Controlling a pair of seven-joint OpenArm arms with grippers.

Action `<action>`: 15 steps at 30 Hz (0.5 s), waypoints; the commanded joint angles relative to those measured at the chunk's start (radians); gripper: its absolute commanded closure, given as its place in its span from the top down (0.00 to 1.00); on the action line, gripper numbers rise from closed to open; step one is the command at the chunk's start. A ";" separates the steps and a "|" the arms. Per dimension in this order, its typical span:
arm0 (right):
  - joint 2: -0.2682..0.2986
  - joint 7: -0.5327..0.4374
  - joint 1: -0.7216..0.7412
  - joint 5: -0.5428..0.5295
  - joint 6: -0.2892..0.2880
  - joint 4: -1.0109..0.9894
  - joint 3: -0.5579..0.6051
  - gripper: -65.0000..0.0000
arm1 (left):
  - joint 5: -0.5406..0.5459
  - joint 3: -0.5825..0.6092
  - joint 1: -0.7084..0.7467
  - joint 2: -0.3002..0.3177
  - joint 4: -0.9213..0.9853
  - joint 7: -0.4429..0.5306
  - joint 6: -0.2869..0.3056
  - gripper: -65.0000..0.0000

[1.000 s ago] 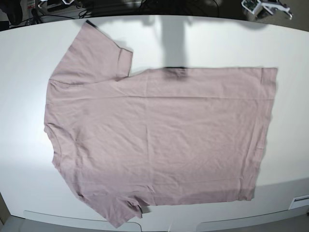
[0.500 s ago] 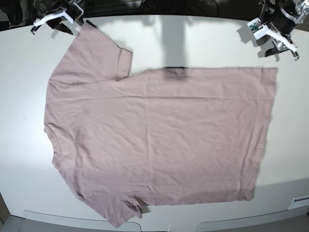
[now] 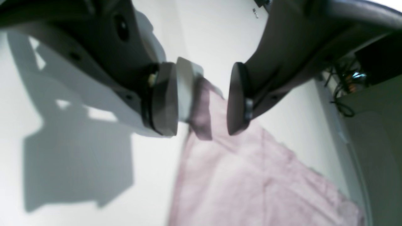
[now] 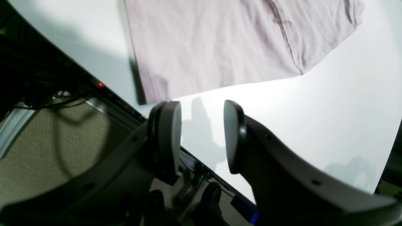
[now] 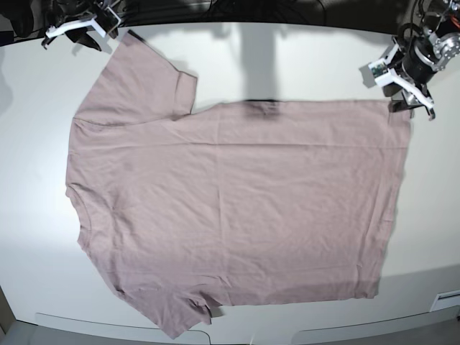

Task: Fold the T-shirt properly
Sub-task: 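Move both grippers down to the shoulder corners of the shirt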

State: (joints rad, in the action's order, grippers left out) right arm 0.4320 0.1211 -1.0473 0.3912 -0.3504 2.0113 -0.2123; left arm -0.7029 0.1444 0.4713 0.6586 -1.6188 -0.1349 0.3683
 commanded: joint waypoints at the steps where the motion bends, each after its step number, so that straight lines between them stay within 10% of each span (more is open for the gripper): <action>1: 0.008 -0.014 -0.012 -0.002 0.018 0.018 -0.005 0.35 | -0.004 0.005 -0.011 0.010 0.012 -0.021 0.017 0.40; 15: 0.009 -0.010 -0.011 -0.002 0.047 0.018 -0.005 0.35 | -0.005 0.016 -0.127 0.010 0.151 0.031 0.018 0.40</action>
State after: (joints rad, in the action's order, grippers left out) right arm 0.4328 0.1226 -1.0473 0.3912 -0.3180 2.0113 -0.2127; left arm -0.7021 0.1593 0.3344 0.6563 -1.4765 -0.0708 0.3531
